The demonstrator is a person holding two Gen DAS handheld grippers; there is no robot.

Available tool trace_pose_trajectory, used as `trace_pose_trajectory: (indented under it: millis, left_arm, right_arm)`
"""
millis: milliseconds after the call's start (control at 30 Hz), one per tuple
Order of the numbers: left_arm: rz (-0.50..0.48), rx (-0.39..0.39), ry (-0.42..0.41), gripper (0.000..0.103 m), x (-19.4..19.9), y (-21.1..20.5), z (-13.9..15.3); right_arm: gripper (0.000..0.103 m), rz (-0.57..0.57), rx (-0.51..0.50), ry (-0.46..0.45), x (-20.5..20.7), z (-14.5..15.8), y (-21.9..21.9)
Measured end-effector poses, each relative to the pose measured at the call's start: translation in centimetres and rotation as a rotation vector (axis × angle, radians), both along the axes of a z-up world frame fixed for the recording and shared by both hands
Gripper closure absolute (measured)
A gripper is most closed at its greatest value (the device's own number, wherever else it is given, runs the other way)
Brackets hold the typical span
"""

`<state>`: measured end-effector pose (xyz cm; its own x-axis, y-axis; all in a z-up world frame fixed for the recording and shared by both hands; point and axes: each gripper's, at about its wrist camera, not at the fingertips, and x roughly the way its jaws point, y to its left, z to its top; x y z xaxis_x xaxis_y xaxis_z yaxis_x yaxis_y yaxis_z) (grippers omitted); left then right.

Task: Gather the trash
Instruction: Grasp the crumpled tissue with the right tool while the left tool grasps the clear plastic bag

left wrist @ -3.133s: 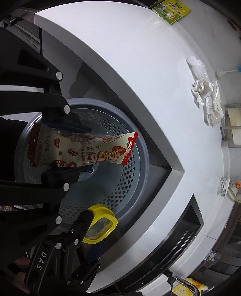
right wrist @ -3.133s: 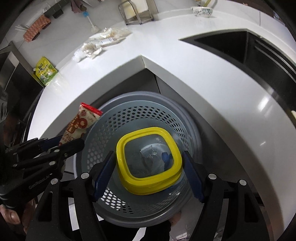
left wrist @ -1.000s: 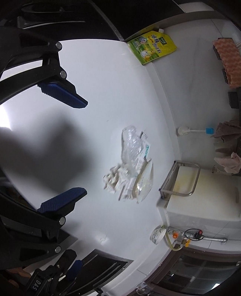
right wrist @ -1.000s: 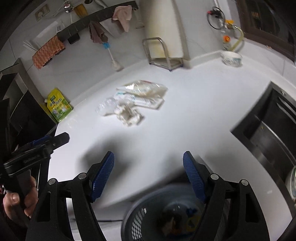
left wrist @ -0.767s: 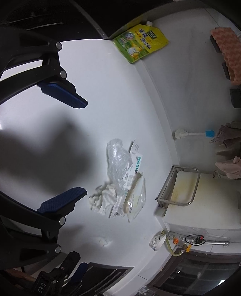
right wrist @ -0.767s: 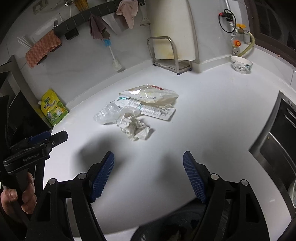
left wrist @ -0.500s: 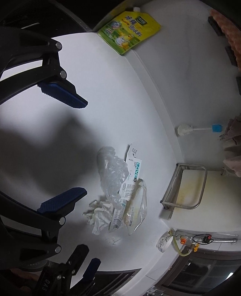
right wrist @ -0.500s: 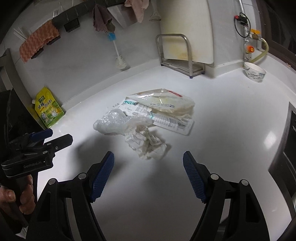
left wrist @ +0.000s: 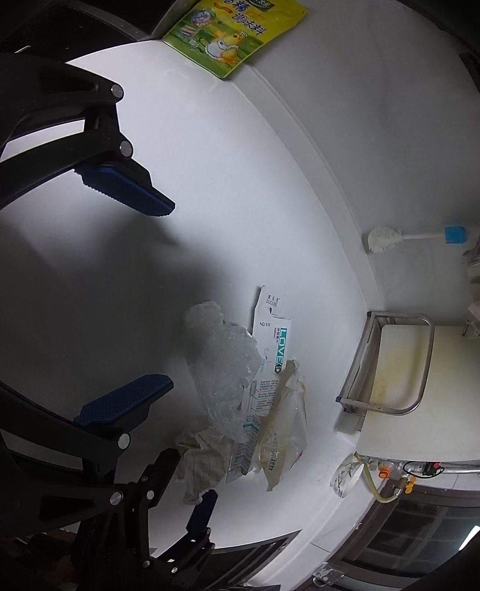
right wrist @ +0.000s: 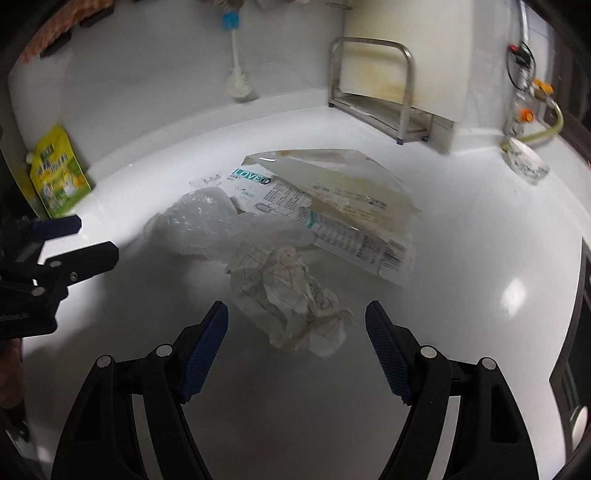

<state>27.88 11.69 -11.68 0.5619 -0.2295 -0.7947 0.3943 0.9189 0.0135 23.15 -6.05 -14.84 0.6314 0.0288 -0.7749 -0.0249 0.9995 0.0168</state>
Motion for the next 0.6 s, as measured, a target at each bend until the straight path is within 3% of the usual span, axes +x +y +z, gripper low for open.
trace_pose_trajectory:
  millis: [233,267,333,433,600]
  left_arm:
    - [-0.031,-0.013,-0.005,0.017,0.8,-0.1,-0.3]
    - [-0.035,-0.016,-0.007,0.017,0.9,-0.1,-0.3]
    - [-0.04,-0.022,-0.011,0.017,1.0,-0.2,-0.4]
    - [-0.048,-0.03,-0.01,0.017,1.0,-0.4,-0.4]
    - [-0.063,-0.041,-0.013,0.017,1.1,-1.4,-0.5]
  right_arm:
    - [0.03,-0.001,-0.047,-0.022,1.3,-1.0,0.9]
    - [0.032,-0.003,-0.046,-0.027,1.3,-1.0,1.0]
    - [0.052,0.004,-0.027,-0.016,1.3,-1.2,0.9]
    - [0.062,0.001,-0.008,-0.016,0.9,-1.2,0.6]
    - [0.063,-0.062,0.059,-0.018,-0.1,-0.6,-1.4]
